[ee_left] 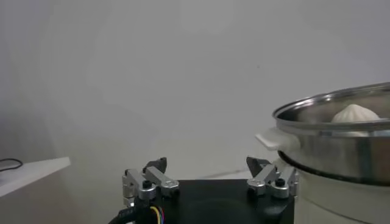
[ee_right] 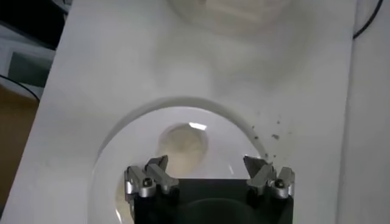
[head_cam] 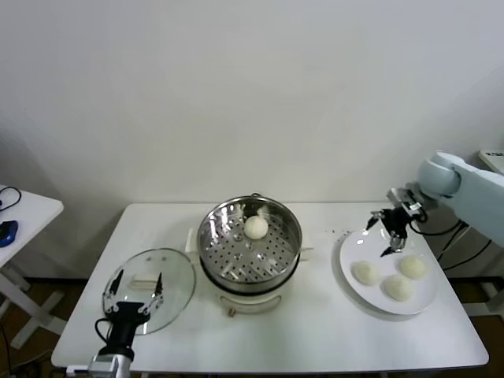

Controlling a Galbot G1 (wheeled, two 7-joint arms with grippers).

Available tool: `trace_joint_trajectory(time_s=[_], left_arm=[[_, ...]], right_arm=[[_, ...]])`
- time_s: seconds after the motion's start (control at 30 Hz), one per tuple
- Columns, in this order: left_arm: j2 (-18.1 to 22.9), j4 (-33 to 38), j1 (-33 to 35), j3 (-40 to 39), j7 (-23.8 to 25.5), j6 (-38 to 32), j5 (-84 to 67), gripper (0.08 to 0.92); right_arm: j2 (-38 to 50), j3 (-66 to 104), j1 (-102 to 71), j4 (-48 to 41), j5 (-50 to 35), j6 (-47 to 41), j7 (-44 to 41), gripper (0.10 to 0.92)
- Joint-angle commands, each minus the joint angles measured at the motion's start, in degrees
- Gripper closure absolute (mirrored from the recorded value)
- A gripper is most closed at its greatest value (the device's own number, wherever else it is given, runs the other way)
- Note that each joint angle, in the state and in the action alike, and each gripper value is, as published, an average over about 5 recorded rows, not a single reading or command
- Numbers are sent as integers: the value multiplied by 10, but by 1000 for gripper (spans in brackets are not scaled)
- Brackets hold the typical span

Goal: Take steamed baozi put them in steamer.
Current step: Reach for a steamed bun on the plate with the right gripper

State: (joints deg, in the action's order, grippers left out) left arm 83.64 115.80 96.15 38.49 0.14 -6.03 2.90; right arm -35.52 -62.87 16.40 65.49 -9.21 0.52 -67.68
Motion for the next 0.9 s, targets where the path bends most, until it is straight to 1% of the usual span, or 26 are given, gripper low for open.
trace_joint_trajectory(time_s=[0.03, 0.47, 0.9], left_arm=[[0, -3, 2, 3, 3, -3, -2, 177], [0, -12, 1, 6, 2, -3, -2, 177], [0, -18, -2, 7, 2, -4, -3, 177]], right_arm=[[2, 64, -110, -26, 37, -14, 18, 203], [-51, 86, -139, -79, 50, -11, 34, 203], [-80, 94, -147, -112, 54, -10, 32, 203]])
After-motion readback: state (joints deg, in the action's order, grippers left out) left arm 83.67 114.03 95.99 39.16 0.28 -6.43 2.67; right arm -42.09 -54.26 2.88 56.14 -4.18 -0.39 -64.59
